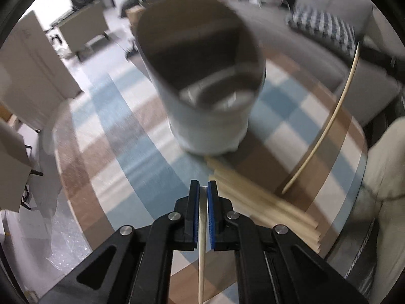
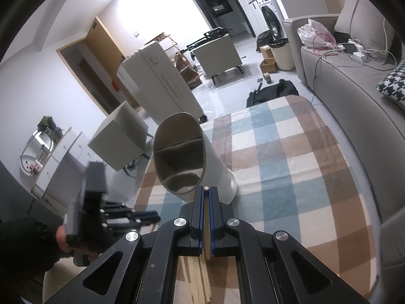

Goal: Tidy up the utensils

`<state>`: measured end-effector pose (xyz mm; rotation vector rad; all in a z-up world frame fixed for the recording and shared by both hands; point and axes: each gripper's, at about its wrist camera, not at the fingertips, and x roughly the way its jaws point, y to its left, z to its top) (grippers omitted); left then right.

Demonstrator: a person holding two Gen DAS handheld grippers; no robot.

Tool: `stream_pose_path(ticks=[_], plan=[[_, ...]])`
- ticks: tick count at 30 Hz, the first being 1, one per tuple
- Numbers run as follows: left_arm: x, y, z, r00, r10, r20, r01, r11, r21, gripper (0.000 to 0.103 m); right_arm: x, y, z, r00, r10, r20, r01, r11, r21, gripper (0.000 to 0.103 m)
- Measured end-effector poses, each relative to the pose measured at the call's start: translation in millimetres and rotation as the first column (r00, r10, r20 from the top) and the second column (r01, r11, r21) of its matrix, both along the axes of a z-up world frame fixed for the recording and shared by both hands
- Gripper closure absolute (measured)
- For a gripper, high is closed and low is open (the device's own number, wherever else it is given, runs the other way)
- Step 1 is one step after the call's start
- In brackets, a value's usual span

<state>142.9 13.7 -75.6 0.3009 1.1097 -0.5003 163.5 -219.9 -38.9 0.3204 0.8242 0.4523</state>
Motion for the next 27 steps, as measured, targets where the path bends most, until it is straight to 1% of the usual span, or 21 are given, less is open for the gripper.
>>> stream_pose_path(ticks=[4,6,9,10,11,12,16,19,23,27], plan=[[-11.9,0.2,31.8,0.992,0.098,0.078,-0.091,0.992,-0.090,0.101,-4.7,7.1,3.2,1.000,0.016,0.026,-0.016,1.000,-0.021,0.100],[-15.0,2.6,40.4,0.984,0.141,0.106,-0.128,0.984,-0.122,0.101,-7.0,9.6,4.3,0.999,0.022,0.033,-0.021,0.999,-0.030,0.100],[-22.7,-0.4,49.2,0.969,0.203,0.138,-0.180,0.969,-0.167,0.101,-10.8,13.8,6.2,0.998,0.031,0.046,-0.029,0.999,-0.039,0.100],[-21.9,0.1,48.4,0.966,0.222,0.133,-0.195,0.962,-0.188,0.101,-12.4,15.9,6.7,0.998,0.034,0.050,-0.032,0.999,-0.044,0.100],[-12.2,-2.1,52.7,0.962,0.236,0.135,-0.207,0.958,-0.199,0.101,-13.3,16.7,6.9,0.998,0.036,0.052,-0.033,0.998,-0.048,0.100],[-16.4,-0.7,56.6,0.955,0.258,0.147,-0.224,0.951,-0.213,0.101,-14.7,18.3,7.1,0.998,0.038,0.054,-0.035,0.998,-0.054,0.100],[-22.0,3.0,60.0,0.938,0.308,0.160,-0.259,0.928,-0.266,0.101,-20.5,27.2,9.8,0.996,0.053,0.072,-0.047,0.996,-0.082,0.100],[-26.2,2.8,63.0,0.928,0.332,0.166,-0.277,0.917,-0.289,0.101,-23.0,33.6,10.3,0.994,0.066,0.082,-0.058,0.993,-0.102,0.100],[-25.2,2.8,63.8,0.919,0.355,0.173,-0.296,0.909,-0.292,0.101,-26.0,43.5,11.3,0.993,0.079,0.087,-0.067,0.989,-0.132,0.100],[-21.4,3.8,67.7,0.916,0.363,0.172,-0.303,0.905,-0.298,0.101,-27.1,52.1,17.0,0.991,0.086,0.104,-0.068,0.985,-0.161,0.100]])
